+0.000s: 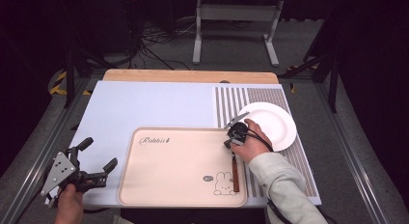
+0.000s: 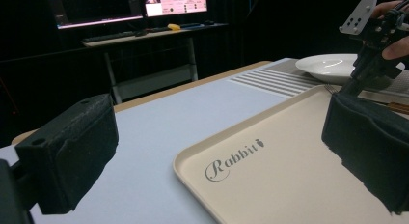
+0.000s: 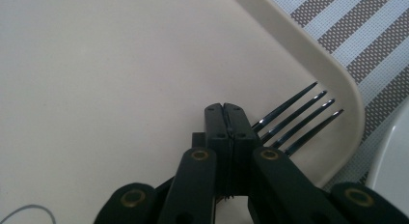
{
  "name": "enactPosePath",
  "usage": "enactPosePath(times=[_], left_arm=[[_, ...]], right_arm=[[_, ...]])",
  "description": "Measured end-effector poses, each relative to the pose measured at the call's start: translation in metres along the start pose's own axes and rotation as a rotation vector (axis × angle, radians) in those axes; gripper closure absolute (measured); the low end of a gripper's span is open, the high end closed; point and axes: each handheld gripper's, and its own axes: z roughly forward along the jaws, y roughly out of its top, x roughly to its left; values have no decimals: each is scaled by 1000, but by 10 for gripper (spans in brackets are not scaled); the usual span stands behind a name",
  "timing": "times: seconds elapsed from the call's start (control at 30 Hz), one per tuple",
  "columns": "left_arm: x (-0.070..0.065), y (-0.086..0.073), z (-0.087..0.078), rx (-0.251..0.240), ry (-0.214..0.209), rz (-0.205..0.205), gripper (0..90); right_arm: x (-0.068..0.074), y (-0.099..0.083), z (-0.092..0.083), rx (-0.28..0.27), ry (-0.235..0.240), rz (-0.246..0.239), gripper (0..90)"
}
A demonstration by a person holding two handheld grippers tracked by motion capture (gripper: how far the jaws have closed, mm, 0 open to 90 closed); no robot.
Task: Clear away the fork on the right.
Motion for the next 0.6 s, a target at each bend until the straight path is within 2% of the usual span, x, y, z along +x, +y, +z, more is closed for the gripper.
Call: enactPosePath(times=[0.17, 0.27, 0.37, 0.4, 0.43, 0.47, 0.53, 0.57, 0.6], left_arm=[[1, 0, 0, -1, -3, 6, 1], [0, 0, 0, -2, -4, 5, 1], [0, 0, 0, -3, -6, 6, 1], [0, 0, 0, -3, -5, 5, 1], [0, 0, 0, -3, -5, 5, 1], [0, 0, 0, -3, -5, 5, 1], [0, 0, 0, -4, -5, 8, 1], [0, 0, 0, -3, -5, 6, 1], [0, 0, 0, -3, -3, 4, 1]], right_arm=[[0, 0, -1, -8, 7, -2, 900], [2, 3, -6, -31, 5, -9, 893], [4, 5, -14, -76, 7, -19, 788], [5, 6, -18, -94, 10, -16, 714], [5, 6, -18, -94, 10, -16, 714], [7, 7, -23, -144, 41, 2, 579], [8, 8, -29, -184, 44, -17, 468], [8, 8, -29, -184, 44, -17, 468], [9, 8, -31, -192, 51, -18, 431]])
